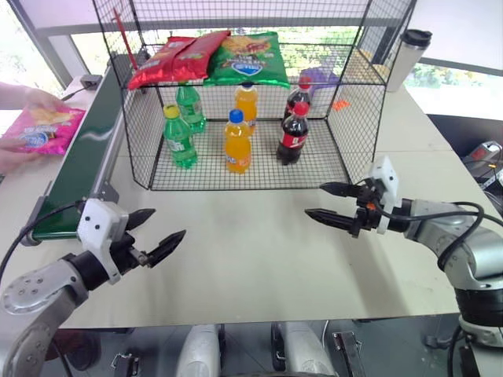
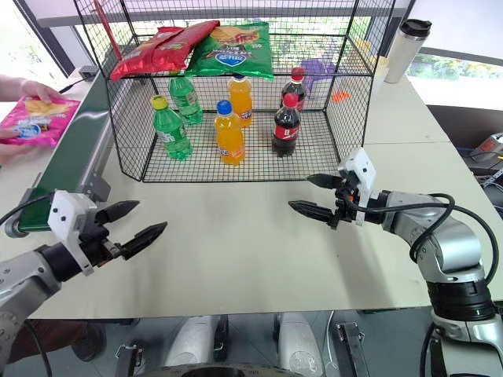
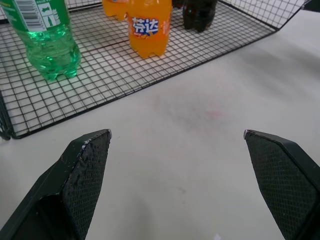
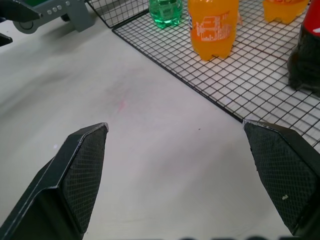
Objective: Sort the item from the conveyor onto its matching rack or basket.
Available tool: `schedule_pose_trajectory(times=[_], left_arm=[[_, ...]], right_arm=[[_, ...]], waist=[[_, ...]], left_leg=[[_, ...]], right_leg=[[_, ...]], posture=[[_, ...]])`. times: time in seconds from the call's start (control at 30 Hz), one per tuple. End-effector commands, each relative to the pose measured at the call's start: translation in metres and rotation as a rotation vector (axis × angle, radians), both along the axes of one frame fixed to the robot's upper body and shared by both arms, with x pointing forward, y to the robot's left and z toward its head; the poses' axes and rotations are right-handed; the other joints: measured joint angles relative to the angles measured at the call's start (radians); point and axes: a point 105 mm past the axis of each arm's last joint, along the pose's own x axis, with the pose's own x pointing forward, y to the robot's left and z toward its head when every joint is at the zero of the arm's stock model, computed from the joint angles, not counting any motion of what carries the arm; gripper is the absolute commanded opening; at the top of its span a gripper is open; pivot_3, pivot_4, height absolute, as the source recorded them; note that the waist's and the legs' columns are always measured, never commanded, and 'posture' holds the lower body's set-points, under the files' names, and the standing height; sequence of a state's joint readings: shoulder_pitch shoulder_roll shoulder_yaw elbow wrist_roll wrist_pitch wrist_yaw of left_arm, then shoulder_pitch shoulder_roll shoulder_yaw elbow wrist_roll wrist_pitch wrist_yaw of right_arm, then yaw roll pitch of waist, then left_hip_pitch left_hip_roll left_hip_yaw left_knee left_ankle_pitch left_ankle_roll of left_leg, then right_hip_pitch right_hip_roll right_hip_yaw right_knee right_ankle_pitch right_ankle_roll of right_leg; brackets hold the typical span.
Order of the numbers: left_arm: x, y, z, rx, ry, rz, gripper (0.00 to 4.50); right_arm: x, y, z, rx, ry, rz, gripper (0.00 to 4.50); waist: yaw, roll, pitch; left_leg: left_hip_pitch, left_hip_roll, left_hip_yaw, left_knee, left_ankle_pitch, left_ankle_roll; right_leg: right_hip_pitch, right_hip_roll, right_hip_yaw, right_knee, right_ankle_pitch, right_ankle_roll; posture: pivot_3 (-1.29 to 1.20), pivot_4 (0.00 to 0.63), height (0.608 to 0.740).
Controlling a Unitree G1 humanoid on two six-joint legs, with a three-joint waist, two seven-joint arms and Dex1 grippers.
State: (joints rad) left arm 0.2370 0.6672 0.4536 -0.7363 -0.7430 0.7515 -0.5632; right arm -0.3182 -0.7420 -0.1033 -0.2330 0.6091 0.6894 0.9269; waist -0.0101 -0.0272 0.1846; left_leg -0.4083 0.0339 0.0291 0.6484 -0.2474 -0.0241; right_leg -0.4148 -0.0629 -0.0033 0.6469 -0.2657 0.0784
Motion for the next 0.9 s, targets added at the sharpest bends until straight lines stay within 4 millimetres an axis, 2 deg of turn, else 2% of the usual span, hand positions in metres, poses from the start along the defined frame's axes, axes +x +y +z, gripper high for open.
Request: schedule_pose_trajectory(times=[0.03, 0.57, 0.9], left_arm=[[-0.004, -0.002, 0.004, -0.012, 0.009, -0.025, 4.44], [0.008, -0.004, 0.008, -0.007, -0.054, 0.031, 4.44], [0.008, -0.004, 0.005, -0.010, -0.052, 0.040, 4.44]], right_arm=[[0.001, 0.001, 0.014, 0.014, -0.061, -0.003, 4.50], [0.013, 0.004, 0.011, 0.015, -0.097, -0.027, 4.50], [0.016, 0.006, 0.012, 0.017, -0.130, -0.024, 4.50]], waist=[[0.000, 0.000, 0.000], [0.000, 0.000, 0.000], [0.000, 0.000, 0.000]], left_leg=[[0.000, 0.000, 0.000, 0.000, 0.000, 0.000], [0.000, 0.000, 0.000, 0.000, 0.000, 0.000], [0.000, 0.000, 0.000, 0.000, 0.000, 0.000]], right_leg=[[0.000, 0.000, 0.000, 0.000, 0.000, 0.000], [0.000, 0.000, 0.000, 0.000, 0.000, 0.000], [0.000, 0.000, 0.000, 0.000, 0.000, 0.000]], posture=[[0.00, 0.150, 0.740], [0.00, 0.150, 0.740], [0.00, 0.150, 0.740]])
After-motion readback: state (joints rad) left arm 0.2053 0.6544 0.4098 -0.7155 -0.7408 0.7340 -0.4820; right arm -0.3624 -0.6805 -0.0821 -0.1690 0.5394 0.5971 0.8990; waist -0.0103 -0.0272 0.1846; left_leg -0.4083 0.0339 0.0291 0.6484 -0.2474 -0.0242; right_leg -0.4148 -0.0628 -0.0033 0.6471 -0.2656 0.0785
